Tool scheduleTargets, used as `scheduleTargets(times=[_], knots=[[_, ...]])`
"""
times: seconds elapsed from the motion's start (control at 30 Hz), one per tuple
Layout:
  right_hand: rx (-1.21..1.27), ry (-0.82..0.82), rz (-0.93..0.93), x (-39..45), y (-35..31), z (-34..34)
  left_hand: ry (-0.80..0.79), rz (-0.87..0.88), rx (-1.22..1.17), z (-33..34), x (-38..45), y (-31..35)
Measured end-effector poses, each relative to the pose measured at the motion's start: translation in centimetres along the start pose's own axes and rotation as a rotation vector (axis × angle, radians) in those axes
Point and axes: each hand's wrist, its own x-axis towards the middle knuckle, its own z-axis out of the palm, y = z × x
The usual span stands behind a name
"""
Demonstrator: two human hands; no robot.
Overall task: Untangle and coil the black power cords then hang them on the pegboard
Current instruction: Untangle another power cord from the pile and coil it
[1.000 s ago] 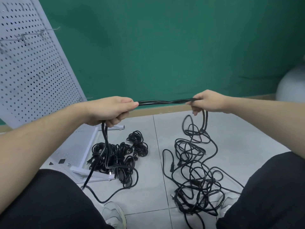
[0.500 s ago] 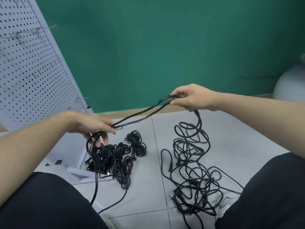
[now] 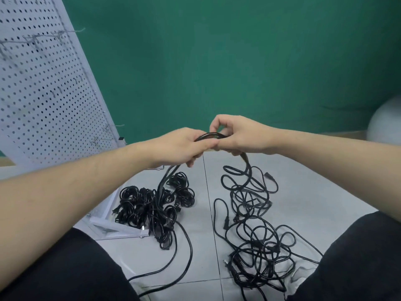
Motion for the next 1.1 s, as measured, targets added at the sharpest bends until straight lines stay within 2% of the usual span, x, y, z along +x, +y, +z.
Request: scheduleTargets(times=[0.07,0.17,0.23,0.43,0.63,0.8,1.0,1.07,1.1], knots=[[-0.010,-0.035,0.038,0.0,0.8,-0.3,0.082,0.020,0.021,-0.3,-0.2,0.3],[-0.189,-0.190,0.082,-0.4,3.5,-0.3,0.119,0.037,-0.132,-0.8,-0.8,0.4],[-0.253,-0.233,0.138,-0.7,5.3,-0.4,0.119,-0.001,-0.209,-1.0,-1.2,0.3],[-0.385,0.026,0.117,-0.1,6.5,-1.4,0.132,-0.098,-0.382,-2.0,-2.1,0.1],[-0.346,0.132,0.013,-0.1,5.8,-1.5,0.168,-0.258,-0.480,-3.1,-2.4,-0.9],[-0.408,0.160,-0.125,-0.4,4.1,-0.7,-0.001,-0.488,-0.541,-4.6,-3.6,-2.7],[-0.439,0.076,-0.201,0.1,2.0,0.3,-0.112,-0.383,-0.685,-4.0,-3.4,-1.5],[-0.463,0.038,-0.226,0.1,1.2,1.0,-0.119,-0.314,-0.534,-2.9,-2.8,-0.3],[-0.456,0.038,-0.238,0.2,1.0,1.2,-0.076,-0.272,-0.373,-2.3,-2.6,0.3]])
